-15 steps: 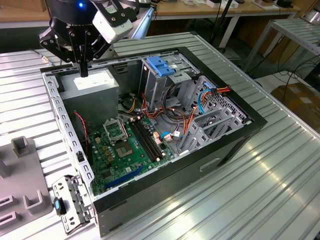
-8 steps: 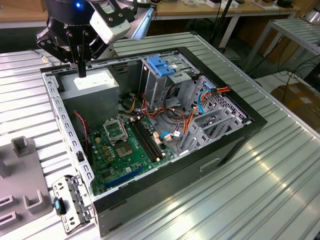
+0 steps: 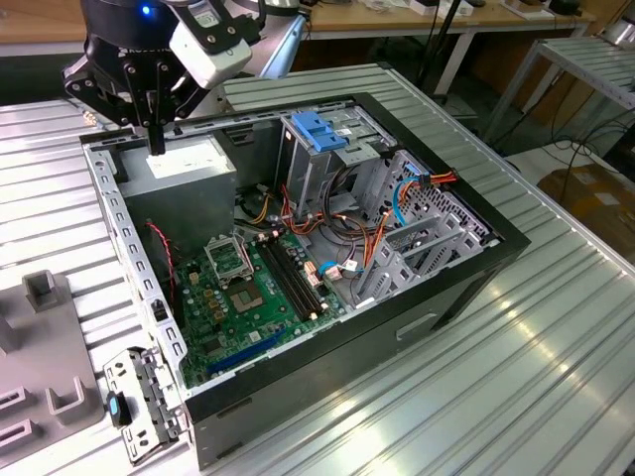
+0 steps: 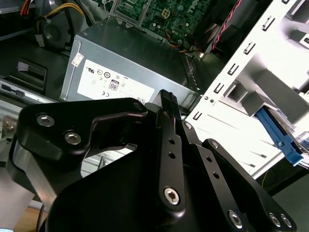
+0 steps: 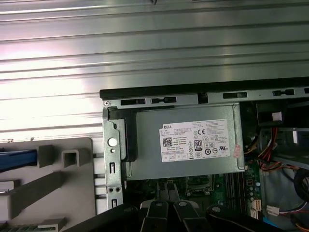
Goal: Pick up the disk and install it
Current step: 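Reach for the disk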
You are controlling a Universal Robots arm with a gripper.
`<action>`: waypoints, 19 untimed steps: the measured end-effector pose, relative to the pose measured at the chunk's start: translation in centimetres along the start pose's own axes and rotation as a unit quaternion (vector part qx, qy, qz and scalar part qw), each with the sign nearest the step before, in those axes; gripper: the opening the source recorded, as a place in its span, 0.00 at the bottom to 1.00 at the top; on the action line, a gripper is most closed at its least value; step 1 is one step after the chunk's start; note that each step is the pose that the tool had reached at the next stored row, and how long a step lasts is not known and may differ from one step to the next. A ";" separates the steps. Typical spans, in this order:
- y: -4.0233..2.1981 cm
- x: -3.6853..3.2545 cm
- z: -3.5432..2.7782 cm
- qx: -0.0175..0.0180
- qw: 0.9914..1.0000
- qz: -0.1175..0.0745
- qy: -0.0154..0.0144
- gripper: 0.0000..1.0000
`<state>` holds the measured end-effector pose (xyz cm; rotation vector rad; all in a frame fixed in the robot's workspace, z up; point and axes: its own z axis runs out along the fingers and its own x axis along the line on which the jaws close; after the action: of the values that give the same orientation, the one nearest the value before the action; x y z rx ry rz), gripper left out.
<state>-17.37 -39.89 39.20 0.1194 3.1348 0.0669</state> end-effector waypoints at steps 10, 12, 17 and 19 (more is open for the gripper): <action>-0.02 0.18 0.01 0.000 1.000 0.000 0.000 0.11; -0.02 0.25 0.01 0.000 1.000 0.000 0.000 0.11; -0.05 0.60 0.02 0.000 1.000 0.000 0.000 0.11; -0.06 0.70 0.02 0.000 1.000 0.000 0.000 0.11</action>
<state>-18.07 -39.89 39.18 0.1196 3.1351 0.0669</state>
